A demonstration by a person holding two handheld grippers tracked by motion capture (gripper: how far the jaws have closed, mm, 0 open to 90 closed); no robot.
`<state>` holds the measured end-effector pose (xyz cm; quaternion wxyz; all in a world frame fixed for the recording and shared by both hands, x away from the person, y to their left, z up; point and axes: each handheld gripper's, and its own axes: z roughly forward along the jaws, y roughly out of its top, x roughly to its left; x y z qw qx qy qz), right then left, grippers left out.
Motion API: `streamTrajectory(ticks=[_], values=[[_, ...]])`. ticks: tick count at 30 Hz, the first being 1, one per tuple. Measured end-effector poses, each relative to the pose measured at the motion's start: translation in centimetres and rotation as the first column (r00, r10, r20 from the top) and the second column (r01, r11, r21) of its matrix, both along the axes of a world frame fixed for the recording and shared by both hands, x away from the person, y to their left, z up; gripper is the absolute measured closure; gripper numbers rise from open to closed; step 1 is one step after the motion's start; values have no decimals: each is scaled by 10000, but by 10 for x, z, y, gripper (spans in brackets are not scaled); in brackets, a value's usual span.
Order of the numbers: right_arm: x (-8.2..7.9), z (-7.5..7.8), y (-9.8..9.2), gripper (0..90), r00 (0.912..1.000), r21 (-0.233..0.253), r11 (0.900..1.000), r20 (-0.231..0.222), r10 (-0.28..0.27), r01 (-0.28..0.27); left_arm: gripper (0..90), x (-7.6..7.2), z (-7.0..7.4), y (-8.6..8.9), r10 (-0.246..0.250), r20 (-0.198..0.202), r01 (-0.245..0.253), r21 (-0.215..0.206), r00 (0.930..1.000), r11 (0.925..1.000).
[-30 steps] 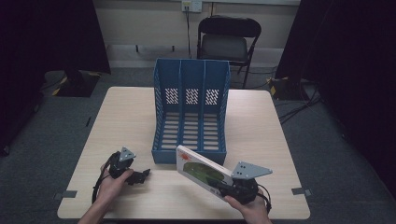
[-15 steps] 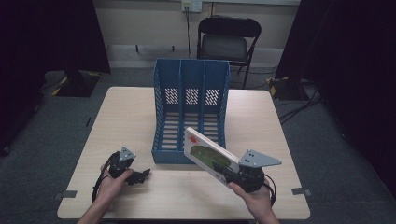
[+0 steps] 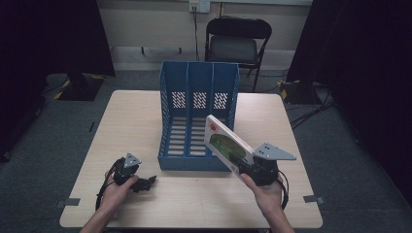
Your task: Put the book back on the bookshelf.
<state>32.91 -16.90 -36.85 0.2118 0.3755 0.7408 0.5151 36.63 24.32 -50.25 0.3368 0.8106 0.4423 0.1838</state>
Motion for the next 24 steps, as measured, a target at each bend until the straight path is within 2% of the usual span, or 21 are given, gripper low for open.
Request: streamTrajectory(ticks=[5, 6, 12, 15, 17, 24], values=[[9, 3, 1, 763, 9972, -201, 9970, 54, -741, 742, 0, 0, 0, 0, -19, 5, 19, 0, 10000, 10000], [11, 4, 1, 763, 9964, -93, 9964, 22, -847, 847, 0, 0, 0, 0, -5, 0, 5, 4, 10000, 10000], [21, 7, 6, 763, 9893, -13, 9893, -7, -1457, 1457, 0, 0, 0, 0, -22, 3, 22, 1, 10000, 10000], [26, 8, 9, 763, 9860, -226, 9858, 16, -1665, 1665, 0, 0, 0, 0, -18, 3, 18, 2, 10000, 10000], [29, 8, 11, 763, 9849, -206, 9847, -2, -1733, 1733, 0, 0, 0, 0, -49, -3, 49, 44, 10000, 10000], [43, 5, 15, 763, 9716, -66, 9717, -127, -2362, 2361, 0, 0, 0, 0, -49, 0, 49, 43, 10000, 10000]])
